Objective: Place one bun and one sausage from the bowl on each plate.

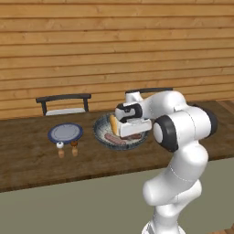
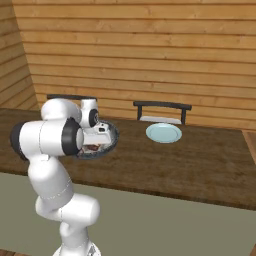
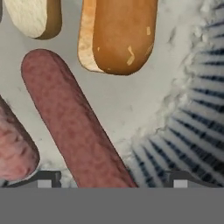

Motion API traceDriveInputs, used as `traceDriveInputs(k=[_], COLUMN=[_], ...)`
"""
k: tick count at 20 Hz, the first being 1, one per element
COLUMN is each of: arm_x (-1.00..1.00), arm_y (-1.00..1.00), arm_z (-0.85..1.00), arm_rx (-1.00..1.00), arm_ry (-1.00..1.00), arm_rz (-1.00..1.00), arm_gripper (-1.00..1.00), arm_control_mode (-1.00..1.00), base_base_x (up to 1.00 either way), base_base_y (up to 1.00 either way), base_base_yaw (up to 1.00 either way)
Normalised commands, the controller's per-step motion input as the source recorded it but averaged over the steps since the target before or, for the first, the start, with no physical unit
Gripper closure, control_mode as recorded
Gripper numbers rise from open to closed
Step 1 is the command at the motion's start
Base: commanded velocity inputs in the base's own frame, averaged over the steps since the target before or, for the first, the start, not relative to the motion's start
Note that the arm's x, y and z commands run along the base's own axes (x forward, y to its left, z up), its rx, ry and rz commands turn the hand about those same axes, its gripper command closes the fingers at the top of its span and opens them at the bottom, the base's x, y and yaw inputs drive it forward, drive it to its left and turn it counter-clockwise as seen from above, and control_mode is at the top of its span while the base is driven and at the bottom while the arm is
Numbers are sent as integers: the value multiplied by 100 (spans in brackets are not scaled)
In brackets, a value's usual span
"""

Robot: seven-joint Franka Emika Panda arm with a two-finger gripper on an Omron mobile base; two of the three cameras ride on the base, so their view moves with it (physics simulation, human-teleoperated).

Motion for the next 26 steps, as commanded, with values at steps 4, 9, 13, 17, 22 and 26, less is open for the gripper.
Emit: traceDriveInputs(k=[4, 9, 13, 17, 22, 26], arm_x=[0, -4, -60, -58, -50, -26], arm_y=[0, 0, 0, -3, -45, -75], arm_z=[-1, 0, 67, 100, 76, 30], arm_rx=[0, 0, -1, 0, 1, 4], arm_ry=[5, 1, -2, -5, -12, -14], arm_rz=[0, 0, 0, 0, -2, -10], arm_gripper=[100, 100, 100, 100, 100, 100], arm_control_mode=[-100, -100, -100, -100, -100, -100], base_base_x=[0, 0, 0, 0, 0, 0], base_base_y=[0, 0, 0, 0, 0, 0], base_base_yaw=[0, 0, 0, 0, 0, 0])
